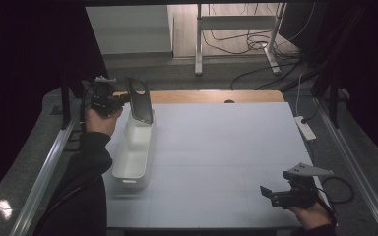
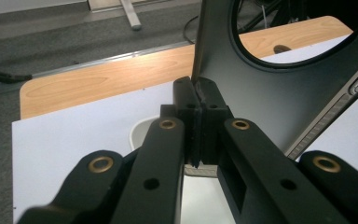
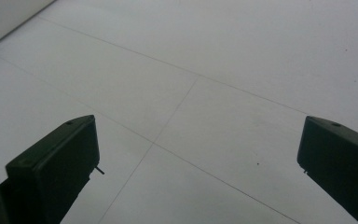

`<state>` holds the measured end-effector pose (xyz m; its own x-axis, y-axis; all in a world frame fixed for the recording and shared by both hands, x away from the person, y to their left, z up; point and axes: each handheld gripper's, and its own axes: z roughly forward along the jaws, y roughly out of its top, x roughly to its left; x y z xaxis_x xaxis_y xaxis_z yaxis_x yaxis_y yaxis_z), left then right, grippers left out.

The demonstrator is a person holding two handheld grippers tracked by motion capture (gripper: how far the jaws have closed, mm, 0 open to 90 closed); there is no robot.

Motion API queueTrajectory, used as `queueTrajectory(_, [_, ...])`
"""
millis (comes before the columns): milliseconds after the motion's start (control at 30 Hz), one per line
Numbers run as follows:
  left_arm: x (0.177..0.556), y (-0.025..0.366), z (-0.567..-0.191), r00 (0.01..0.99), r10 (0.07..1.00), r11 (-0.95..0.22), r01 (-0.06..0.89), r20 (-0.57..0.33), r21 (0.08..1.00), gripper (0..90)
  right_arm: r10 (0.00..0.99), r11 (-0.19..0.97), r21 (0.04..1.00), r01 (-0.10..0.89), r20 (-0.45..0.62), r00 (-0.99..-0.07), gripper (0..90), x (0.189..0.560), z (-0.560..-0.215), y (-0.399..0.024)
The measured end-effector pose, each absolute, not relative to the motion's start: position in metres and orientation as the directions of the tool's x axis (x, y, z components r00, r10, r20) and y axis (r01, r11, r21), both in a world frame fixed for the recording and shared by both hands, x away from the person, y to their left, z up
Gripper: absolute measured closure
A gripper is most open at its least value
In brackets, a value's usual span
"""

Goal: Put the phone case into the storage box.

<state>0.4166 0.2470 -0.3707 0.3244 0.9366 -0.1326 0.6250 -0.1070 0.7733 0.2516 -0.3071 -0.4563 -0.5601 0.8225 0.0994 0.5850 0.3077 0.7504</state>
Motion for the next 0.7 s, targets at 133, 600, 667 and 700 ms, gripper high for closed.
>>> queueTrajectory(133, [0.42, 0.249, -0.372, 0.313, 0.941, -0.104, 0.631, -0.129, 0.769, 88.9, 0.826, 0.297, 0.754, 0.586, 0.106, -0.554, 0.0, 0.251, -0.456, -0.308])
queueTrajectory(600, [0.432, 0.258, -0.384, 0.259, 0.954, -0.056, 0.643, -0.148, 0.764, 88.9, 0.827, 0.297, 0.749, 0.592, 0.107, -0.551, 0.0, 0.251, -0.457, -0.309])
queueTrajectory(667, [0.433, 0.259, -0.385, 0.257, 0.955, -0.057, 0.644, -0.146, 0.763, 88.9, 0.827, 0.297, 0.749, 0.592, 0.108, -0.552, 0.0, 0.251, -0.457, -0.309])
queueTrajectory(700, [0.434, 0.259, -0.388, 0.251, 0.956, -0.048, 0.648, -0.154, 0.76, 88.9, 0.827, 0.298, 0.749, 0.592, 0.108, -0.552, 0.0, 0.252, -0.457, -0.309])
